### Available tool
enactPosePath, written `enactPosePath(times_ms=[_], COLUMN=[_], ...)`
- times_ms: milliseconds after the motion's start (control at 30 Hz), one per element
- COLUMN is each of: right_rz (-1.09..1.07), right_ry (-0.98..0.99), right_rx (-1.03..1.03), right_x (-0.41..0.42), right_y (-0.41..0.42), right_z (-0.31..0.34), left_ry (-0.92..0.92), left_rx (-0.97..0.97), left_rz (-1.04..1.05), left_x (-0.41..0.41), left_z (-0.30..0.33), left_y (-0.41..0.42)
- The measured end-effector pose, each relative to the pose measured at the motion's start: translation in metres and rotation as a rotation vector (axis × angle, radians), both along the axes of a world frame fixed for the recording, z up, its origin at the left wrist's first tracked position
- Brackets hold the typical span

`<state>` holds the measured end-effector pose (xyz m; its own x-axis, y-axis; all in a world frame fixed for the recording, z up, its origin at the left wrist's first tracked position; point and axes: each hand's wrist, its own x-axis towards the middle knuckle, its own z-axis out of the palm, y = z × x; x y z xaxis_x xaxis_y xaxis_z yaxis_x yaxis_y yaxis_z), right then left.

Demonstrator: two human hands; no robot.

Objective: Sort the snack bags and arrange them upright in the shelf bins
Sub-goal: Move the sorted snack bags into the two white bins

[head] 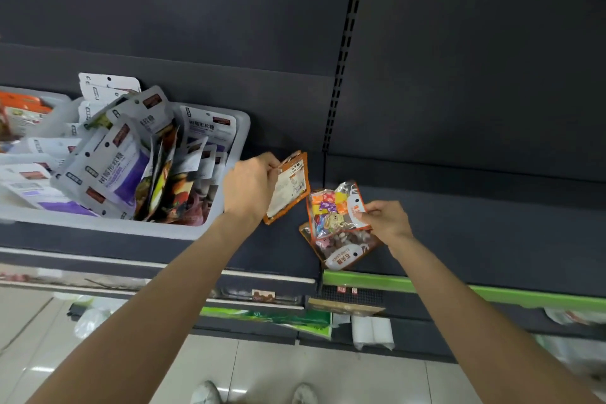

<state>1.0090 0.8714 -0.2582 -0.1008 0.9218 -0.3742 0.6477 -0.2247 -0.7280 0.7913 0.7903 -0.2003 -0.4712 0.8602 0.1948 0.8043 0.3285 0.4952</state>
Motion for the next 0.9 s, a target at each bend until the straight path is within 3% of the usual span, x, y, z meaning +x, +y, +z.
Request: enactPosePath(times_ms=[133, 267, 600, 733, 900], right_rz=[0.159, 0.134, -0.039, 0.040, 0.152], right_ry=[-0.254, -0.300, 0.036, 0.109, -0.001], right_rx=[0.075, 0.043, -0.081, 0.105, 0.436], right_x=[0.004, 0.000, -0.001, -0.007, -0.026], right_y=[-0.012, -0.010, -0.017, -0.020, -0.032], right_z=[0.000, 0.004, 0.017, 0.048, 0.095], left_ry=[-0.033, -0.007, -0.028, -0.102, -0.212], left_rx=[-0.043, -0.060, -0.092, -0.046, 0.065], left_rz=[-0.089, -0.113, -0.142, -0.110, -0.072], left_x=[0.004, 0.008, 0.008, 0.001, -0.006], left_z=[0.002, 0.001, 0.011, 0.024, 0.057], left_y=[-0.011, -0.019, -0.034, -0.038, -0.053])
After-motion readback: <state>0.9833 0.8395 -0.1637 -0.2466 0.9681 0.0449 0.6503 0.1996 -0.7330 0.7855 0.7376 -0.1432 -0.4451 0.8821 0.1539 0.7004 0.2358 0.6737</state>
